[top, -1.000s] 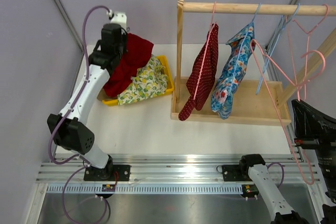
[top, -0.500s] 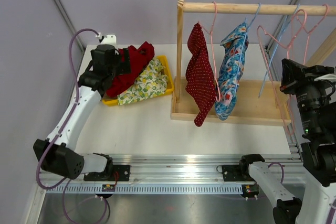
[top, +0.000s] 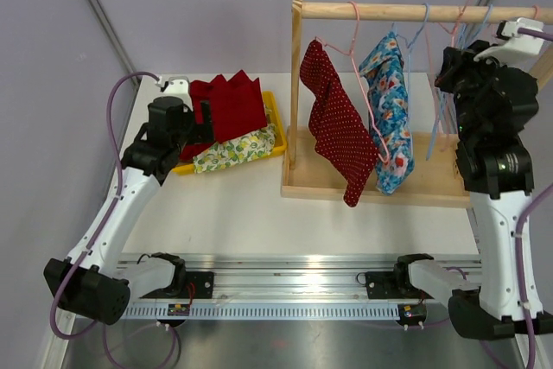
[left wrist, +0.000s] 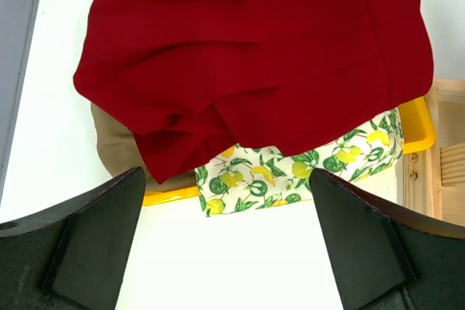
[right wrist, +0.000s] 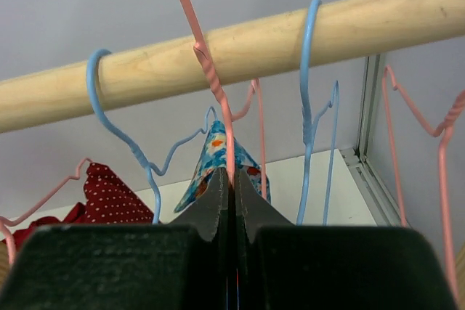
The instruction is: Remove the skirt from the hanger
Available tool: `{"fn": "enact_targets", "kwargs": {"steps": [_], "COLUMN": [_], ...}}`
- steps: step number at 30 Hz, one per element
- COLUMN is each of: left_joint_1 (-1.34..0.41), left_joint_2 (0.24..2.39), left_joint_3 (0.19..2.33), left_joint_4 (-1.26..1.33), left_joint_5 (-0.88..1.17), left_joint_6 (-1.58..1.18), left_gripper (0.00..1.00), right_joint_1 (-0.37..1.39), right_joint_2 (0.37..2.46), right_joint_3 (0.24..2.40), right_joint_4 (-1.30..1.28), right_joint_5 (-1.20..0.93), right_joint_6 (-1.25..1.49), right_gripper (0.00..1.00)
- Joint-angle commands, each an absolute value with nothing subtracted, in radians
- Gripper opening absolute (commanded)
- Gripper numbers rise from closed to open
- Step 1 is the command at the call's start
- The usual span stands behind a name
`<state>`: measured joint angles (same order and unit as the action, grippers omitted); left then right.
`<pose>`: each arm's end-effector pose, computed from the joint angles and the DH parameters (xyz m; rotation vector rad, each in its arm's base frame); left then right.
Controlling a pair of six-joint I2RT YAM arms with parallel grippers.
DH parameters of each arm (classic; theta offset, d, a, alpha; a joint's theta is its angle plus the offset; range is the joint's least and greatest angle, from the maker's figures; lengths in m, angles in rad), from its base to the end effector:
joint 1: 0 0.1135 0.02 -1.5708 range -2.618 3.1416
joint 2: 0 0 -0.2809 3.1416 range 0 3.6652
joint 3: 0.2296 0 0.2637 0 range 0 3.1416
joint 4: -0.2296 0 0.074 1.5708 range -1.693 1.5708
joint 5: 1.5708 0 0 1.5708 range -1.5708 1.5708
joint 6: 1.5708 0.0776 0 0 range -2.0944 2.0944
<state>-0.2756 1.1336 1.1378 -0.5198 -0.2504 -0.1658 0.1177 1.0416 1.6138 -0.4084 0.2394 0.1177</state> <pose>0.2818 -0.0597 0.3555 -0.0379 2.0685 -0.0098 0.2097 0.0063 0.5698 0.1982 1.3978 0.0265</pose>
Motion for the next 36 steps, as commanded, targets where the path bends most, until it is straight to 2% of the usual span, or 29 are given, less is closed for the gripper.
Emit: {"fn": "enact_targets", "kwargs": {"steps": [1,9,11,12,13,14,16,17,21,24,27,29,36], "left_joint_1": [-0.273,-0.273,-0.273,-0.273,-0.273,-0.273,-0.273,-0.273,-0.273,-0.275,-0.278,-0.278,-0.287], "left_joint_2": [1.103,1.091,1.091,1.091,1.089,1.091,1.086,1.085,1.078,1.075,1.072,1.068,1.055], "left_joint_3": [1.143,1.14,1.14,1.14,1.14,1.138,1.137,1.135,1.129,1.127,1.124,1.123,1.117], "left_joint_4": [-0.463,-0.459,-0.457,-0.459,-0.459,-0.459,-0.457,-0.457,-0.454,-0.454,-0.454,-0.454,-0.451], "left_joint_5": [-0.23,-0.216,-0.207,-0.206,-0.204,-0.203,-0.196,-0.195,-0.193,-0.193,-0.195,-0.198,-0.216], "left_joint_6": [-0.179,-0.184,-0.187,-0.187,-0.189,-0.189,-0.192,-0.192,-0.192,-0.192,-0.192,-0.19,-0.186], "left_gripper": [0.99,0.99,0.99,0.99,0.99,0.99,0.99,0.99,0.99,0.99,0.99,0.99,0.99], "right_joint_1": [0.121,0.123,0.123,0.121,0.123,0.121,0.123,0.123,0.123,0.123,0.123,0.123,0.123], "right_joint_2": [1.092,0.963,0.927,0.919,0.913,0.913,0.917,0.919,0.922,0.937,1.001,1.028,1.088], "right_joint_3": [1.661,1.536,1.522,1.519,1.52,1.522,1.539,1.561,1.643,1.727,1.782,1.789,1.7], "right_joint_4": [-0.362,-0.451,-0.475,-0.498,-0.511,-0.521,-0.552,-0.572,-0.575,-0.569,-0.563,-0.552,-0.515], "right_joint_5": [0.297,0.347,0.354,0.357,0.362,0.374,0.406,0.413,0.376,0.227,-0.022,-0.095,-0.127], "right_joint_6": [0.103,0.149,0.147,0.143,0.134,0.112,0.1,0.098,0.123,0.167,0.199,0.218,0.224], "right_gripper": [0.0,0.0,0.16,0.3,0.6,0.67,0.95,0.99,0.99,0.99,0.98,0.97,0.94]}}
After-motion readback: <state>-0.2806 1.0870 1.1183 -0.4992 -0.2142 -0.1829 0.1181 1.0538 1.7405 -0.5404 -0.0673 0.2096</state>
